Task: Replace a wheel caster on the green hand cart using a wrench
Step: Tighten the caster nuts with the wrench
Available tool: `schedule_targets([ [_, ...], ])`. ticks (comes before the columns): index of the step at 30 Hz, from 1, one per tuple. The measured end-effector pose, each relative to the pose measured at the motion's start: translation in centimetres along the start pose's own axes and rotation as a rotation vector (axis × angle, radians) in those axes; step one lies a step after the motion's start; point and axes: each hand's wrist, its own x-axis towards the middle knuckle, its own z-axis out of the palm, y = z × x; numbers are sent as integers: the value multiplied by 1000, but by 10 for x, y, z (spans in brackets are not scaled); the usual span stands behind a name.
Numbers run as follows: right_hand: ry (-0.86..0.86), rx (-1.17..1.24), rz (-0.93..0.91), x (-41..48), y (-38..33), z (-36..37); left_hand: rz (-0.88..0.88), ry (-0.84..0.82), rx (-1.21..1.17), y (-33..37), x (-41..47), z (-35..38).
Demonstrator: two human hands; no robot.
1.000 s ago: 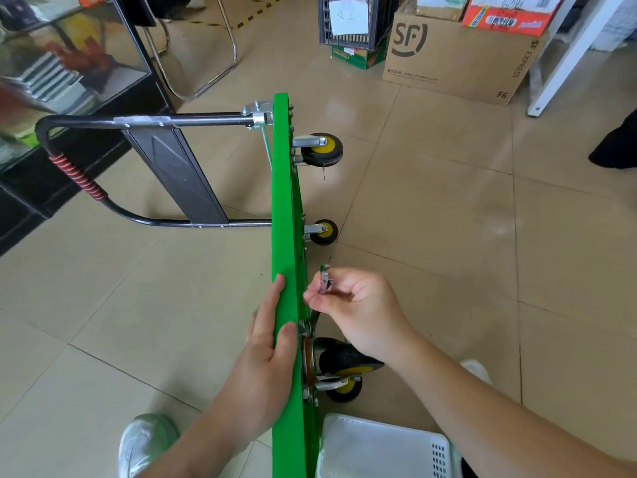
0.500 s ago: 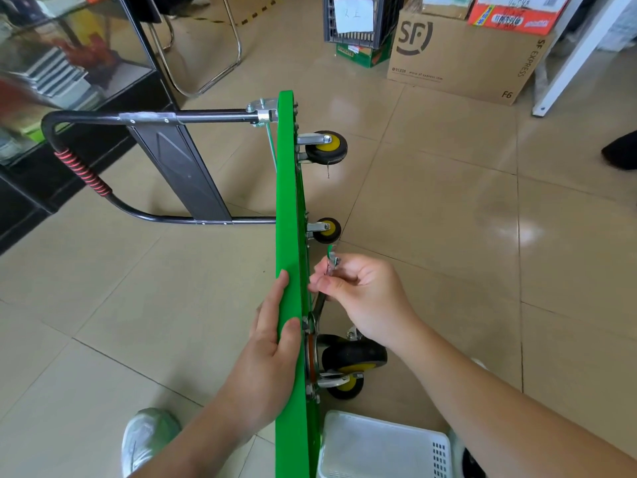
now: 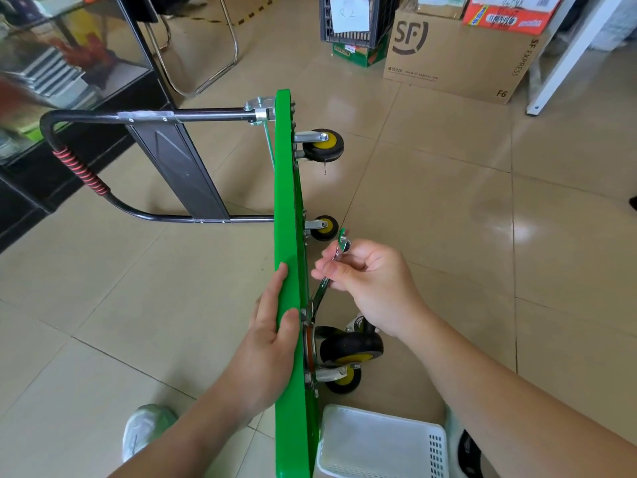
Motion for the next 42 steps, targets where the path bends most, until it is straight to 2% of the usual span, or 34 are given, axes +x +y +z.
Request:
schedule_targets([
  [4,46,-29,-24,-8,-4,-1,-8,1,11,2,-1,0],
  [8,66,-34,33,-1,0,2,-4,13,5,5,-5,1],
  [21,-56,-102,114,34,18,11,-4,18,-1,-3,2,2],
  [27,-108,-45,184,49,27,14,37,40,23,-6,4,-1],
  [42,-89,-25,279,47,28,8,62,1,47,11,34,-10],
])
